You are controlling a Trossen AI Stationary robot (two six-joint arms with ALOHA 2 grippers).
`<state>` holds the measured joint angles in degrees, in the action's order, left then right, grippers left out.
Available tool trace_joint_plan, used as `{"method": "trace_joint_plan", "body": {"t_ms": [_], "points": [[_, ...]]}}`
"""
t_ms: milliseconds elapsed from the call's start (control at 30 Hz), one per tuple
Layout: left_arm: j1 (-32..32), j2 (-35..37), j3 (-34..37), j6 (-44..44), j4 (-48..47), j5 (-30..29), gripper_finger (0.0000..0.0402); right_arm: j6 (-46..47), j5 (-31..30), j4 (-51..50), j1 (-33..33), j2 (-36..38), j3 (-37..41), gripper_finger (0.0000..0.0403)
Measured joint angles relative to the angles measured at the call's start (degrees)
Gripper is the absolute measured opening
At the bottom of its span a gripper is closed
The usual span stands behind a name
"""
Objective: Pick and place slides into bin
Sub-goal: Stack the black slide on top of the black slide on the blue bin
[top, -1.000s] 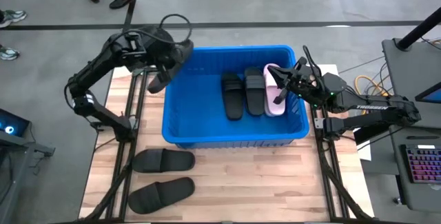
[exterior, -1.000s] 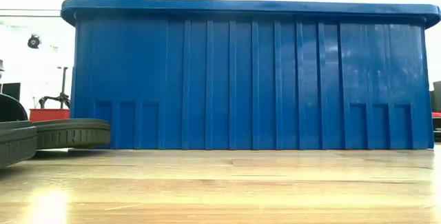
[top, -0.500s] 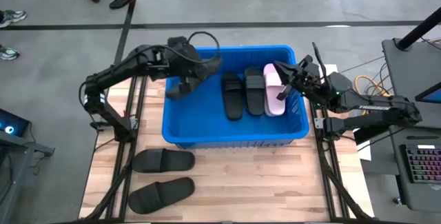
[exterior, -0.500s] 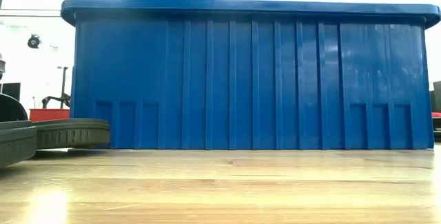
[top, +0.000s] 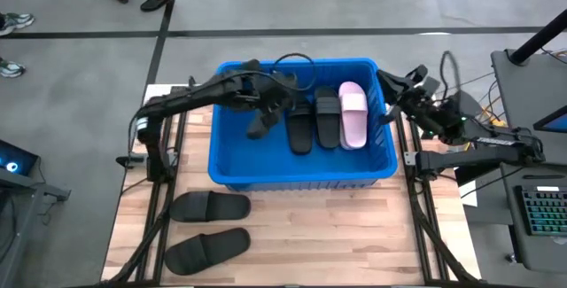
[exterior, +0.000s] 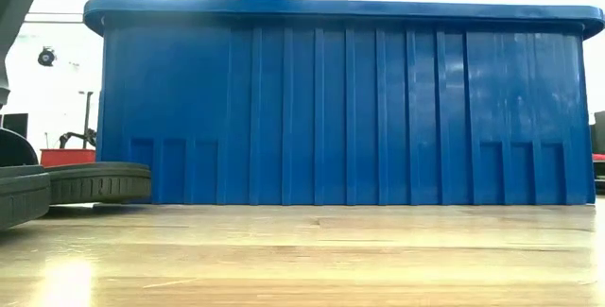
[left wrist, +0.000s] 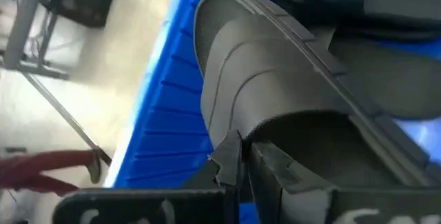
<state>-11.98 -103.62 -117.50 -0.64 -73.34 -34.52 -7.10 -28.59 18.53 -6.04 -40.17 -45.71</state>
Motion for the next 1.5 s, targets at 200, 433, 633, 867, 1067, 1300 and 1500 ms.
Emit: {"method": "trace_joint_plan", "body": {"t_ms": [200, 433, 633, 867, 1067, 1300, 1500], "points": [[0.6, -7.1, -5.2, 6.1, 1.0, -0.1, 0.0, 3.9, 1.7, -0.9, 0.0, 2.7, -0.2, 0.0009], [0.7, -14.2, -13.8, 10.5, 0.7, -2.6, 0.0, 2.4, 3.5, -7.0, 0.0, 3.0, -2.5, 0.0009], [0.8, -16.1, -16.5, 19.0, 0.0, -5.3, 0.0, 2.6, 3.5, -11.8, 0.0, 3.0, -5.0, 0.0009], [0.7, -16.2, -16.1, 29.0, -0.5, -8.0, 0.0, 2.6, 3.5, -13.4, 0.0, 3.0, -8.3, 0.0009], [0.8, -16.2, -13.9, 36.4, 2.7, -8.0, 0.0, 2.6, 3.5, -16.9, 0.0, 3.0, -11.4, 0.0009], [0.7, -18.0, -11.5, 36.3, 4.4, -10.6, 0.0, 2.6, 3.5, -19.1, 0.0, 3.0, -13.1, 0.0009], [0.7, -19.0, -10.3, 36.8, 4.5, -11.7, 0.0, 2.6, 3.5, -19.8, 0.0, 2.8, -13.2, 0.0009]]}}
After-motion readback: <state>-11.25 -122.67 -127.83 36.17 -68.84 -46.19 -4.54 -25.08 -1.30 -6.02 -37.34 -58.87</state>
